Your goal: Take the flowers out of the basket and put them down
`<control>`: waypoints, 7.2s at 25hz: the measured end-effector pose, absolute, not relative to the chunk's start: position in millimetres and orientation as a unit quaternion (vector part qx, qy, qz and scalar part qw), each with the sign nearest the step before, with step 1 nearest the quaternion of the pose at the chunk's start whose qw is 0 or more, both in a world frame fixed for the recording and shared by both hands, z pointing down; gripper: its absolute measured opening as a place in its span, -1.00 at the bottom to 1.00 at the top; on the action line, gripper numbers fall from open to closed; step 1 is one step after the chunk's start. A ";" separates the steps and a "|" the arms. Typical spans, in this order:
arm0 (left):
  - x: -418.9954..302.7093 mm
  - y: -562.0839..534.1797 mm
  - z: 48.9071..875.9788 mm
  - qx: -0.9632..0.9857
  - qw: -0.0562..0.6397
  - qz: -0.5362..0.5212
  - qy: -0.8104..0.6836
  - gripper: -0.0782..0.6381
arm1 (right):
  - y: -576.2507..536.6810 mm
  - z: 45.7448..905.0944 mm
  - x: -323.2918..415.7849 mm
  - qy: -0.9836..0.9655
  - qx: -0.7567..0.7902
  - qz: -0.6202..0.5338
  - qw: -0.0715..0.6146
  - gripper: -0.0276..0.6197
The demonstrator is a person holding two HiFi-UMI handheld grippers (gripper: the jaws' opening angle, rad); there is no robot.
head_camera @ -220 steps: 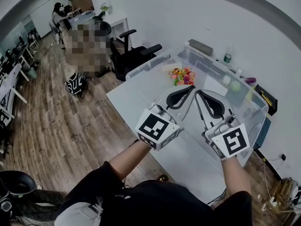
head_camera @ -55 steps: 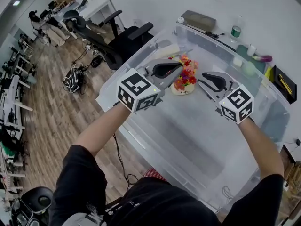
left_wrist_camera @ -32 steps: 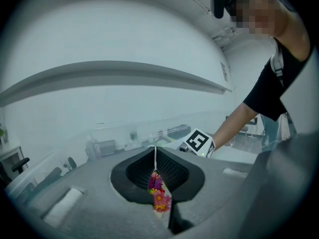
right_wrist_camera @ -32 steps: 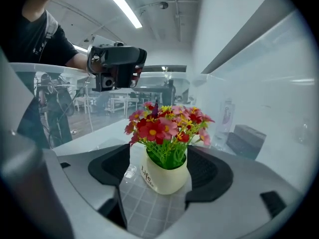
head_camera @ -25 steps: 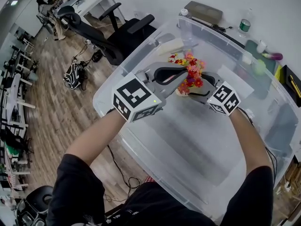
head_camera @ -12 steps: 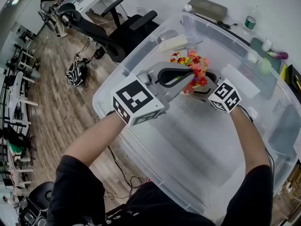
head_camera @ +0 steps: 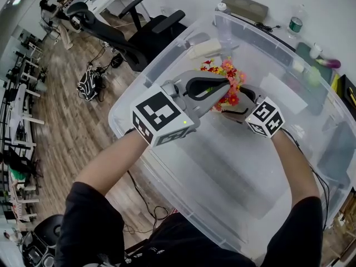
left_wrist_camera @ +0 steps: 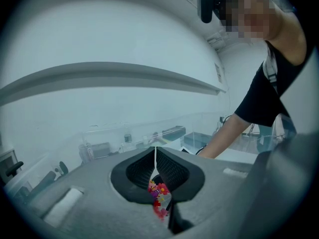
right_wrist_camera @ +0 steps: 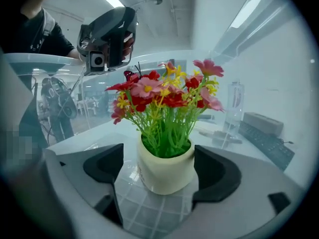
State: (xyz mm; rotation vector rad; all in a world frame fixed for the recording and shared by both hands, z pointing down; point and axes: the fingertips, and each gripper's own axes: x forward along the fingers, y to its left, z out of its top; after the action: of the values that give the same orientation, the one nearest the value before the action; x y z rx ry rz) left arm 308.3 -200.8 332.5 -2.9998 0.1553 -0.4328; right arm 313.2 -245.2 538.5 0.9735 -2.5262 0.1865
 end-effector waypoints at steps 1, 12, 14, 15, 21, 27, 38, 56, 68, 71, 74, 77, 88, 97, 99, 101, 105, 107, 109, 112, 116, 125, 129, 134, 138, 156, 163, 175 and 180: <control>308.4 -200.6 331.9 -0.987 0.053 -0.142 0.051 -0.80 | -243.3 539.2 313.0 -0.910 0.348 0.066 0.216 0.43; 308.1 -202.7 329.4 -0.987 0.054 -0.139 0.052 -0.80 | -260.6 551.9 314.8 -0.911 0.346 0.066 0.217 0.44; 308.6 -201.6 329.5 -0.988 0.054 -0.138 0.050 -0.80 | -263.3 555.8 313.3 -0.912 0.342 0.070 0.216 0.44; 308.9 -200.8 329.6 -0.988 0.054 -0.138 0.048 -0.80 | -264.3 558.5 312.4 -0.912 0.340 0.072 0.217 0.44; 310.3 -198.5 330.6 -0.988 0.054 -0.141 0.043 -0.80 | -269.0 561.5 308.8 -0.911 0.353 0.077 0.202 0.44; 310.1 -199.0 334.9 -0.986 0.056 -0.151 0.043 -0.80 | -268.6 560.9 309.6 -0.907 0.360 0.076 0.205 0.44; 308.4 -200.6 346.0 -0.981 0.070 -0.175 0.049 -0.79 | -239.5 562.6 318.6 -0.906 0.356 0.082 0.212 0.44; 303.2 -200.2 411.1 -0.951 0.053 -0.302 0.030 -0.41 | -208.9 563.8 341.6 -0.896 0.381 0.090 0.208 0.44; 270.9 -232.1 475.7 -0.906 0.018 -0.419 0.057 -0.03 | -208.6 564.0 342.2 -0.897 0.381 0.089 0.206 0.44; 271.5 -228.6 484.9 -0.903 0.012 -0.426 0.045 0.03 | -208.3 563.4 342.2 -0.897 0.382 0.089 0.205 0.44; 270.5 -228.3 493.1 -0.900 -0.001 -0.434 0.044 0.07 | -208.7 562.3 341.4 -0.897 0.383 0.088 0.204 0.44; 268.1 -226.4 500.1 -0.895 -0.008 -0.444 0.041 0.09 | -208.7 562.4 341.3 -0.896 0.385 0.089 0.202 0.44; 288.1 -225.1 533.4 -0.888 0.054 -0.456 -0.018 0.09 | -208.2 564.0 341.2 -0.895 0.385 0.090 0.208 0.44; 292.5 -218.6 554.1 -0.883 0.060 -0.464 -0.051 0.09 | -208.7 563.3 340.8 -0.896 0.383 0.089 0.205 0.43; 293.8 -216.1 557.0 -0.882 0.056 -0.464 -0.060 0.09 | -208.3 563.5 341.2 -0.896 0.383 0.090 0.204 0.43; 295.5 -213.5 559.5 -0.882 0.054 -0.463 -0.068 0.09 | -208.0 563.6 341.4 -0.896 0.383 0.090 0.204 0.43; 296.7 -212.9 562.8 -0.883 0.051 -0.461 -0.076 0.09 | -208.4 563.0 340.9 -0.897 0.382 0.090 0.204 0.43; 297.4 -213.7 563.5 -0.883 0.048 -0.460 -0.078 0.10 | -208.6 563.0 340.9 -0.897 0.382 0.090 0.204 0.43; 298.4 -214.2 565.4 -0.883 0.046 -0.460 -0.079 0.13 | -208.8 562.7 340.6 -0.897 0.382 0.090 0.203 0.43; 301.6 -214.6 569.5 -0.883 0.044 -0.460 -0.082 0.18 | -208.8 562.6 341.0 -0.897 0.382 0.089 0.203 0.43; 305.4 -214.3 574.4 -0.885 0.035 -0.457 -0.083 0.25 | -208.8 562.8 340.9 -0.897 0.382 0.089 0.202 0.43; 312.4 -213.5 582.1 -0.888 0.025 -0.449 -0.092 0.36 | -209.1 563.5 340.5 -0.898 0.383 0.088 0.200 0.43; 314.9 -212.9 582.6 -0.892 0.019 -0.442 -0.095 0.39 | -209.4 562.6 340.0 -0.898 0.382 0.088 0.201 0.43; 316.8 -212.6 584.3 -0.895 0.015 -0.436 -0.094 0.42 | -209.5 562.2 340.0 -0.898 0.383 0.087 0.198 0.43; 318.6 -212.9 584.9 -0.898 0.014 -0.430 -0.089 0.43 | -209.8 562.9 339.8 -0.898 0.384 0.087 0.196 0.44; 324.8 -200.5 574.8 -0.893 0.031 -0.438 -0.101 0.43 | -196.1 557.3 347.1 -0.897 0.396 0.104 0.169 0.44; 333.1 -190.3 566.4 -0.896 0.036 -0.428 -0.112 0.43 | -185.8 549.5 355.0 -0.891 0.405 0.106 0.174 0.44; 349.1 -186.2 509.0 -0.912 0.046 -0.394 -0.107 0.43 | -181.3 489.4 369.0 -0.889 0.412 0.072 0.188 0.44; 349.5 -186.4 472.7 -0.918 0.070 -0.377 -0.098 0.43 | -180.4 455.4 369.1 -0.891 0.415 0.055 0.175 0.44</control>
State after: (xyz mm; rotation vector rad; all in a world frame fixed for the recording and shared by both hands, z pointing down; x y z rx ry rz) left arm 349.5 -186.4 472.7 -2.7627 -0.2956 -1.1337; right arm 369.1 -180.4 455.4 1.1758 -2.5254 0.1549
